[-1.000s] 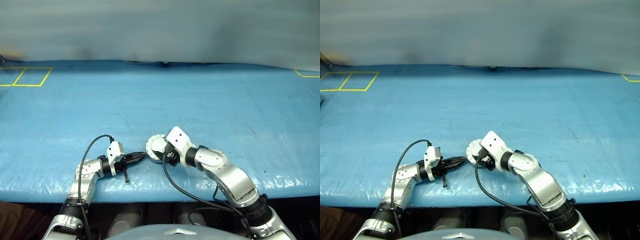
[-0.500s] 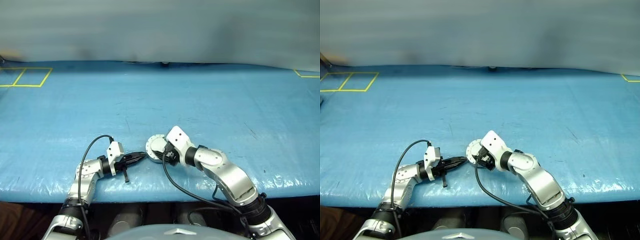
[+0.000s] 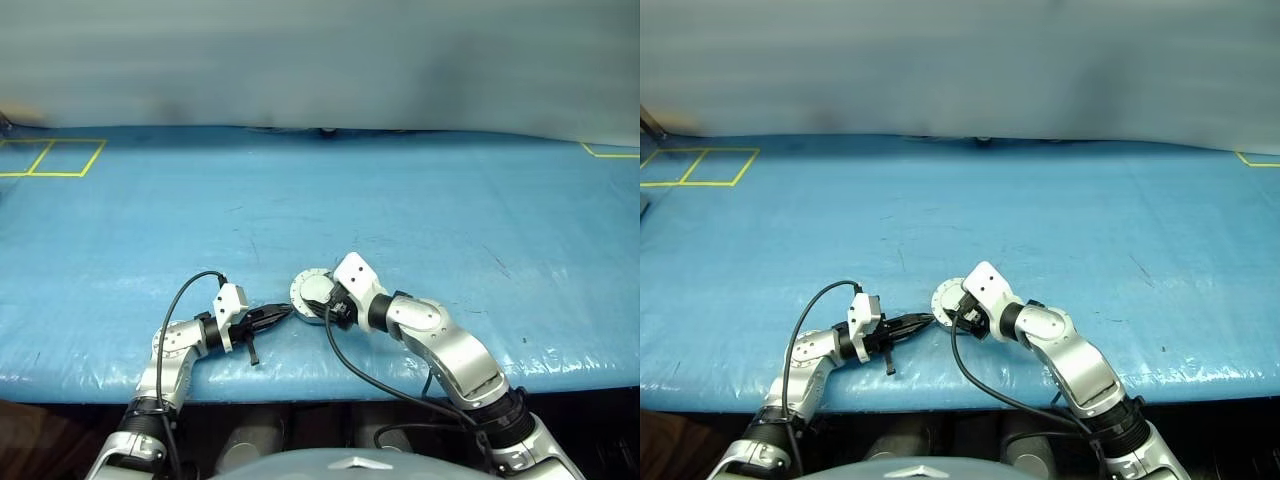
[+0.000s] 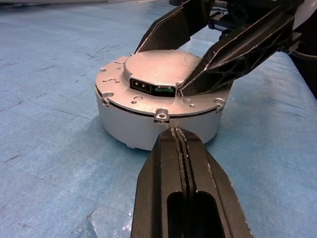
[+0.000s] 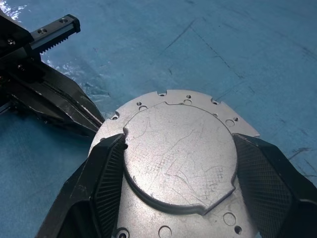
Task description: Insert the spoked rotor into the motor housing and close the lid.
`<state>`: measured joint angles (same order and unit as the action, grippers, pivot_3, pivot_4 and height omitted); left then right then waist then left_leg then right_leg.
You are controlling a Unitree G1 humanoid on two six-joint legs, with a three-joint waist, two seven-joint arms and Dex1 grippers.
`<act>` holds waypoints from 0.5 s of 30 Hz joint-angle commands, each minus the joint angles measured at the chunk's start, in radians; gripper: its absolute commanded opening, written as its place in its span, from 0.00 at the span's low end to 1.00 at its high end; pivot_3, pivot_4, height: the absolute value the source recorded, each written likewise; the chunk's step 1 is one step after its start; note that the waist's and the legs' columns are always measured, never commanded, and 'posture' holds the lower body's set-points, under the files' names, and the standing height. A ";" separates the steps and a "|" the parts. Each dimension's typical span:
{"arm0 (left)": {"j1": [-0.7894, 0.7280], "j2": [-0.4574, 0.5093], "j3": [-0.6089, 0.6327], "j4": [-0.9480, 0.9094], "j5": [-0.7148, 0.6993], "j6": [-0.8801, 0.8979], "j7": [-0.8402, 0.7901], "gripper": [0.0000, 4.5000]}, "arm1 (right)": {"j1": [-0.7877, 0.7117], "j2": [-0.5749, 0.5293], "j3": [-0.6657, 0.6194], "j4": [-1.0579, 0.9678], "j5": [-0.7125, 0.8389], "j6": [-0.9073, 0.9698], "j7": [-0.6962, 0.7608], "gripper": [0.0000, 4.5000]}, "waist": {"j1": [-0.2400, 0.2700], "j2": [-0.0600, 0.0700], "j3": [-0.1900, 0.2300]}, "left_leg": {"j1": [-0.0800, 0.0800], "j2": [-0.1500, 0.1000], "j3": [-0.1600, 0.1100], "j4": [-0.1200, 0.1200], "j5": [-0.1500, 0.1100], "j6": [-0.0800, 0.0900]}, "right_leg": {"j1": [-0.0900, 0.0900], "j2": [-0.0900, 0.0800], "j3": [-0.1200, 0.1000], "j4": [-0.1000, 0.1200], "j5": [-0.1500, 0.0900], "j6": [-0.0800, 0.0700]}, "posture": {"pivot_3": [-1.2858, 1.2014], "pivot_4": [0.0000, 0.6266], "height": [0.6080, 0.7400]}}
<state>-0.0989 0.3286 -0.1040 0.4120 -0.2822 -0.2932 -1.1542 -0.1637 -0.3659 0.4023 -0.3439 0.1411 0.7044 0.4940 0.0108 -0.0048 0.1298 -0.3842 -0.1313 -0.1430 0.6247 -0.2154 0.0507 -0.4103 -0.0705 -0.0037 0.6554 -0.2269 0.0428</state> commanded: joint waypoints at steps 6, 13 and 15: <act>-0.023 -0.011 0.046 -0.033 -0.042 0.005 0.026 0.00 | 0.055 -0.026 0.029 0.148 -0.047 0.068 -0.022 0.67 | 0.000 0.000 0.000 | 0.000 0.000 0.001 -0.002 0.000 0.000 | -0.001 0.000 0.000 0.000 0.000 0.000 | 0.52 0.24 1.00; -0.036 -0.017 0.054 -0.043 -0.073 0.035 0.015 0.00 | 0.053 -0.024 0.032 0.150 -0.050 0.064 -0.022 0.67 | -0.003 0.000 0.000 | 0.001 0.001 0.001 -0.004 0.000 -0.001 | -0.001 0.000 0.000 -0.001 0.000 -0.001 | 0.52 0.24 1.00; -0.038 -0.023 0.045 -0.045 -0.067 0.041 0.010 0.00 | 0.053 -0.021 0.034 0.150 -0.050 0.065 -0.023 0.67 | -0.005 0.000 0.000 | 0.001 0.001 0.001 -0.005 0.000 -0.001 | -0.001 0.000 -0.001 -0.002 -0.001 -0.001 | 0.52 0.24 1.00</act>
<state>-0.1245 0.3122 -0.0527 0.4052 -0.3348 -0.2573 -1.1366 -0.1637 -0.3618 0.4072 -0.3417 0.1422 0.6987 0.4988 0.0056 -0.0050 0.1295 -0.3831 -0.1296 -0.1419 0.6194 -0.2158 0.0499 -0.4114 -0.0707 -0.0046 0.6525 -0.2274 0.0418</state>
